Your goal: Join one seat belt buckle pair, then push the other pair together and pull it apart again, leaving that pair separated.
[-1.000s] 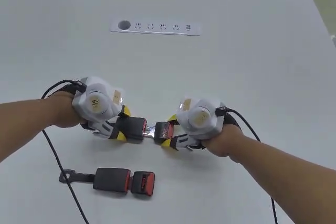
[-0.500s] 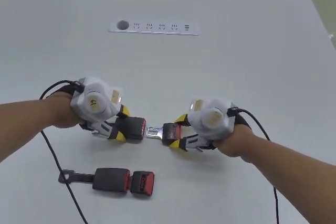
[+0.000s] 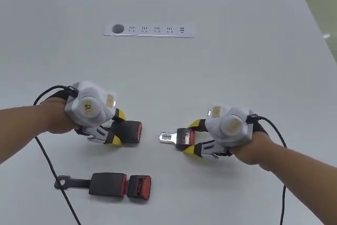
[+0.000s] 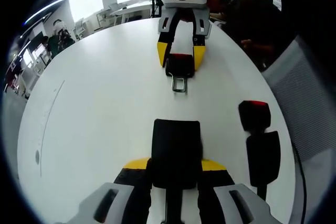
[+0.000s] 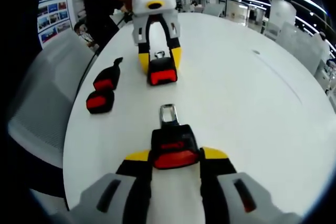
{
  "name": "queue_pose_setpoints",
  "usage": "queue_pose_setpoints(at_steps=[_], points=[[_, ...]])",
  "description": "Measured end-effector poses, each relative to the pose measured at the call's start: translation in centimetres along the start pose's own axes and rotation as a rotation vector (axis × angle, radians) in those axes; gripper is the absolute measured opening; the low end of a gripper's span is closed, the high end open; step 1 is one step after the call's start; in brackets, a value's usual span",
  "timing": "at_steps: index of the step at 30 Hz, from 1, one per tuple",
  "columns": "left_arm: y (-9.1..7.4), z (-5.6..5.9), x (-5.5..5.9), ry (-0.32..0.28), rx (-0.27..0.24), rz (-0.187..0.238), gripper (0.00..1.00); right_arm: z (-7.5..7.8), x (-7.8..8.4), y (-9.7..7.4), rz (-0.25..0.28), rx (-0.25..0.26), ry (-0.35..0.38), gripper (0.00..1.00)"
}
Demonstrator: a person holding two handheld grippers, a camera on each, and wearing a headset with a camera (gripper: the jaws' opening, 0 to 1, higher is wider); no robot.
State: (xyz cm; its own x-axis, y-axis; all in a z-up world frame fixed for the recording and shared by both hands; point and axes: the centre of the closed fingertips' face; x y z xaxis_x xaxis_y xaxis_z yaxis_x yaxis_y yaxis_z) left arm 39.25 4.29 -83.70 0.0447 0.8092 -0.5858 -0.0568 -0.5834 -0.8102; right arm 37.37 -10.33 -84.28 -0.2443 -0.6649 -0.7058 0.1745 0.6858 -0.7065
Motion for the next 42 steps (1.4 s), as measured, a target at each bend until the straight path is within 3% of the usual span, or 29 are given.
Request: queue_pose_setpoints(at_steps=[19,25,29,33,35,37,39,42], points=[[0.0,0.0,0.0,-0.022,-0.009,0.002,0.35,1.0,3.1,-3.1,-0.027,0.027,0.024,0.36],[0.0,0.1,0.0,-0.021,-0.009,-0.005,0.35,1.2,3.2,-3.1,-0.028,0.033,0.027,0.36],[0.1,0.0,-0.1,-0.051,-0.022,-0.01,0.36,1.0,3.1,-3.0,-0.031,0.033,0.032,0.36],[0.1,0.2,0.0,-0.062,-0.023,-0.019,0.41,0.8,3.1,-3.0,-0.028,0.033,0.035,0.41],[-0.3,0.1,-0.2,-0.12,-0.037,-0.008,0.48,1.1,3.2,-3.1,-0.023,0.069,0.069,0.49],[-0.6,-0.6,-0.5,-0.16,-0.079,0.03,0.53,1.4,2.8,-3.3,0.013,0.103,0.121,0.58],[-1.6,-0.7,-1.5,-0.193,-0.108,0.076,0.57,1.9,2.3,-3.7,0.051,0.145,0.151,0.65],[-3.0,-1.3,-1.6,-0.271,-0.178,0.12,0.64,2.2,1.7,-4.2,0.102,0.194,0.2,0.73]])
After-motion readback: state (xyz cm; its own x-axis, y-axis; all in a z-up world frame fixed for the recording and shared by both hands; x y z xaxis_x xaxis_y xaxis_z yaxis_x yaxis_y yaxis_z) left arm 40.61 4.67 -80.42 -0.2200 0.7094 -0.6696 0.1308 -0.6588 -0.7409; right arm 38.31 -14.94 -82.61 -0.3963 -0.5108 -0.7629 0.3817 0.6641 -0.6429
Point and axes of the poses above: the centre of the closed fingertips' face, and the gripper's own axes: y roughly forward along the fingers, z roughly to its right, x roughly out of its underside, and after that the axes turned 5 degrees about z, right-handed
